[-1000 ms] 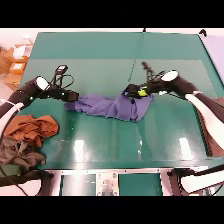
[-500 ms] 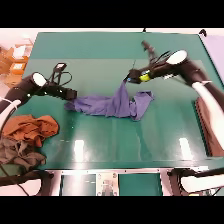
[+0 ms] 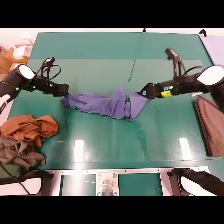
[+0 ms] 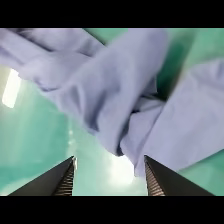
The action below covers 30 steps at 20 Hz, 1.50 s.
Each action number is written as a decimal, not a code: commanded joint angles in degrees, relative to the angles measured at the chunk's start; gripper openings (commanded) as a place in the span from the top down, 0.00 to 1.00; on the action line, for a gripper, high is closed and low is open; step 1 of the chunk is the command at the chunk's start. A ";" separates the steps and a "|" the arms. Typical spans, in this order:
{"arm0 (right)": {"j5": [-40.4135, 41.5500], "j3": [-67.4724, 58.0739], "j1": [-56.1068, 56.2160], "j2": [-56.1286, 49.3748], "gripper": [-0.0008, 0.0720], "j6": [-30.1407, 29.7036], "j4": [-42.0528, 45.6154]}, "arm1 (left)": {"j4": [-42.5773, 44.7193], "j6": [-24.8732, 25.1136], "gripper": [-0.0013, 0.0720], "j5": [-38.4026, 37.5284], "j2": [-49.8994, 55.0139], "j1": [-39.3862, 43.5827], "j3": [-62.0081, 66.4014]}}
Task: Fold the shirts.
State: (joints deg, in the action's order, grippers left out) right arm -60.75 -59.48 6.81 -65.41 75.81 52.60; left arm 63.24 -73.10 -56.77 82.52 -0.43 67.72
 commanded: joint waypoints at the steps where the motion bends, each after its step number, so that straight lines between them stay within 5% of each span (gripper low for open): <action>1: 7.87 2.47 0.13 -8.22 0.27 -2.45 -10.75 | -1.14 -0.31 0.95 -1.16 0.04 -0.39 0.17; 2: 7.80 -0.98 0.24 -13.79 0.21 -3.41 -14.05 | -1.16 -0.28 0.95 -1.18 0.04 -0.37 0.17; 9: 5.40 -23.82 5.75 -42.97 0.21 0.72 -21.20 | -1.14 0.13 0.95 -1.16 0.04 -0.39 0.17; 10: 4.37 -26.12 6.36 -44.94 0.28 0.72 -21.77 | -1.14 0.13 0.95 -1.18 0.04 -0.39 0.17; 12: 1.57 -29.09 6.69 -45.90 0.97 0.09 -22.62 | -1.14 0.15 0.95 -1.18 0.04 -0.39 0.17; 14: -3.80 -33.22 5.88 -44.59 0.97 0.00 -22.36 | -1.07 0.13 0.95 -0.81 0.04 -0.39 0.20; 17: -15.26 -37.66 2.99 -35.69 0.97 -1.31 -18.12 | -1.16 -0.15 0.95 -0.42 -0.02 -0.98 0.22; 21: -23.34 -27.04 3.43 -13.16 0.97 0.15 3.06 | -0.96 -1.62 0.95 -2.97 -0.09 -4.28 2.75; 26: -18.60 15.06 3.37 18.40 0.97 11.39 19.89 | -2.27 -2.03 0.95 -7.34 -0.07 -8.98 5.20; 30: -7.78 32.30 -2.49 23.91 0.97 15.47 22.69 | -5.64 -1.99 0.95 -9.05 -0.07 -8.70 5.18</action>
State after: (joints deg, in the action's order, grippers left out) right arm -75.85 -39.90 7.53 -47.51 86.94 69.91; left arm 60.47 -74.96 -64.27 82.48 -8.60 72.60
